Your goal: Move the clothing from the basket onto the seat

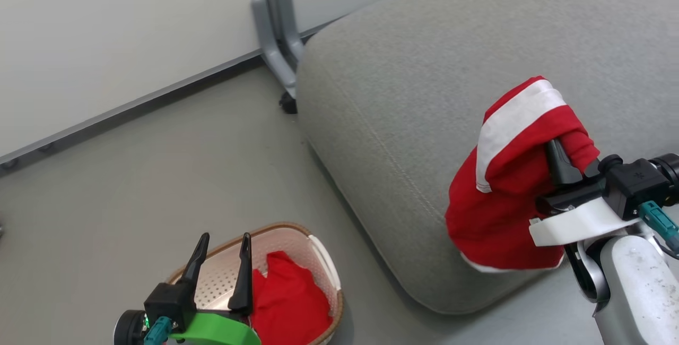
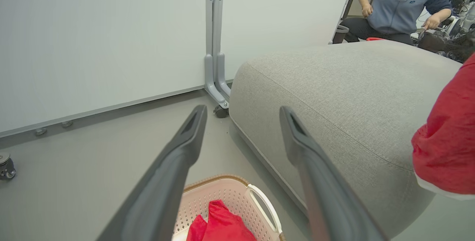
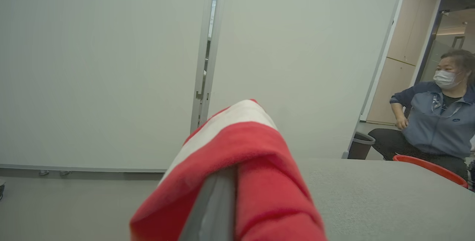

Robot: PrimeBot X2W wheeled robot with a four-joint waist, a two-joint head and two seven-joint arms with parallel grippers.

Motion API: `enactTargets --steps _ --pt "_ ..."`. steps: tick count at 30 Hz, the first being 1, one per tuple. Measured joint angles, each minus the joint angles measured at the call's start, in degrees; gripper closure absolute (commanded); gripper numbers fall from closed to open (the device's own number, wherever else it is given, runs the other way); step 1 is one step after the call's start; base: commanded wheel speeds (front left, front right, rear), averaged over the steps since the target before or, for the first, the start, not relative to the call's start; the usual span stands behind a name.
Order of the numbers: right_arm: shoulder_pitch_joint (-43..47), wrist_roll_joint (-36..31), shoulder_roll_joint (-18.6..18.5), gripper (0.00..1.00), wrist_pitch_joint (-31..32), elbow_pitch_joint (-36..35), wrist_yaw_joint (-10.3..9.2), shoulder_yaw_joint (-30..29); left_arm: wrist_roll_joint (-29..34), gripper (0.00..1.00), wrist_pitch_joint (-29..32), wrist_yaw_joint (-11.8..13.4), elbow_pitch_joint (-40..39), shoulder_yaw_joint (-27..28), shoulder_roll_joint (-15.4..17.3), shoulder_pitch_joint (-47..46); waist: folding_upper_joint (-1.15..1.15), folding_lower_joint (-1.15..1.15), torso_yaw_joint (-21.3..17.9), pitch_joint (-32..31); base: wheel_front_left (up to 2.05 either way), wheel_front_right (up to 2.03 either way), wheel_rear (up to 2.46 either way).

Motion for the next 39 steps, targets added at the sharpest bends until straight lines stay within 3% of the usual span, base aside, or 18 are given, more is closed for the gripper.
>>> enactTargets --steps 6,13,29,39 --pt "-0.3 0.0 0.5 1.00 0.0 -0.2 0.00 -0.2 0.6 0.00 0.0 -0.2 0.3 -0.6 0.0 -0.6 0.00 0.00 -4.7 1.2 0.00 0.00 0.00" --pt "0.0 -0.1 1.0 1.00 0.0 -1.2 0.00 -2.3 1.0 0.00 0.0 -1.1 1.5 -2.1 0.0 -2.7 0.00 0.00 -7.6 3.1 0.00 0.00 0.00" --pt "-0.8 -0.3 0.8 1.00 0.0 -1.6 0.00 -2.4 1.8 0.00 0.0 -1.5 1.2 -1.6 0.0 -3.1 0.00 0.00 -8.4 4.2 0.00 0.00 0.00" --pt "-13.2 0.1 -3.1 1.00 0.0 -2.1 0.00 -4.4 5.9 0.00 0.0 -2.3 1.6 -0.9 -0.1 -6.1 0.00 0.00 -8.4 9.1 0.00 0.00 0.00"
